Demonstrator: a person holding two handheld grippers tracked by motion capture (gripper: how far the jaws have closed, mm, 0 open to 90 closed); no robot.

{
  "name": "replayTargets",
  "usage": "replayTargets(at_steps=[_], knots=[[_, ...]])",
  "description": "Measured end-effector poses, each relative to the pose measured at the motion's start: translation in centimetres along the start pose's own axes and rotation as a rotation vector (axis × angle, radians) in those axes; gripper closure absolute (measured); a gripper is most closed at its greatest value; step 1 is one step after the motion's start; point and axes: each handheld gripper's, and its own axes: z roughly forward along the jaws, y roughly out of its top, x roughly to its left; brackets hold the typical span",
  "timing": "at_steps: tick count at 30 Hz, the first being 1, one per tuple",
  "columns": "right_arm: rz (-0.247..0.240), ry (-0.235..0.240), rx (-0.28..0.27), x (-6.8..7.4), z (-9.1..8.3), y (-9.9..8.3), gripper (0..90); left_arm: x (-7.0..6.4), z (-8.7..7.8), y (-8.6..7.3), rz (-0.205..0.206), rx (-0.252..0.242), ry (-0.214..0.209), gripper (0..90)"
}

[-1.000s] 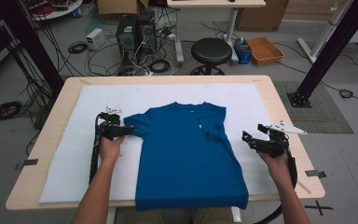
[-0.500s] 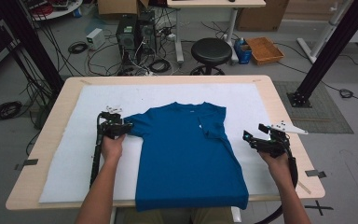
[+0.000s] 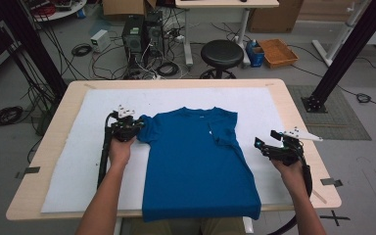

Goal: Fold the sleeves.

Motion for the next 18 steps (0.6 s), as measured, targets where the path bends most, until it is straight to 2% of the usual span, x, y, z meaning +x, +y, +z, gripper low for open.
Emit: replayTargets(at_steps=[1,2,3,5,6,7,8,9,10,11,12,13,14,16,18], knots=[[0.000,0.001,0.002,0.1,0.1,0.0,20.0,-1.2,0.2,0.9,0.037,-0.014,-0.043,86.7],[0.000,0.001,0.002,0.1,0.1,0.0,20.0,-1.2,0.2,0.9,0.037,-0.014,-0.043,86.7],[0.001,0.001,0.003,0.1,0.1,0.0,20.0,-1.9,0.3,1.4,0.059,-0.022,-0.061,86.7],[-0.008,0.002,0.000,0.1,0.1,0.0,20.0,-3.2,0.6,2.1,0.092,-0.032,-0.109,86.4],[-0.008,0.002,0.000,0.1,0.1,0.0,20.0,-3.7,0.8,2.3,0.100,-0.037,-0.155,86.4],[-0.005,0.001,0.001,0.2,0.0,0.0,20.0,-4.2,0.9,2.5,0.117,-0.027,-0.171,79.0],[-0.005,0.001,0.001,0.2,0.0,0.0,20.0,-4.7,1.1,2.6,0.127,-0.030,-0.156,79.0],[0.000,0.002,0.002,0.2,0.0,0.0,20.0,-4.9,1.3,2.7,0.096,-0.027,-0.138,62.4],[-0.002,0.003,0.001,0.2,0.0,0.0,20.0,-4.9,1.3,2.7,0.061,-0.022,-0.133,50.5],[-0.002,0.002,-0.001,0.1,-0.1,0.0,20.0,-4.8,1.3,2.7,0.037,-0.027,-0.122,43.7],[-0.002,0.002,-0.001,0.1,-0.1,0.0,20.0,-4.7,1.3,2.6,0.023,-0.037,-0.113,43.7],[-0.002,0.005,-0.003,0.1,-0.2,-0.1,20.0,-4.5,1.1,2.3,0.009,-0.045,-0.091,39.8],[-0.002,0.005,-0.003,0.1,-0.3,-0.1,20.0,-4.5,1.1,2.3,0.009,-0.045,-0.091,36.2],[-0.002,0.005,-0.004,0.1,-0.3,0.0,20.0,-4.2,0.9,2.0,-0.001,-0.048,-0.086,34.6],[0.000,0.005,-0.003,0.0,-0.4,0.0,20.0,-3.9,0.7,1.6,-0.010,-0.048,-0.084,27.5]])
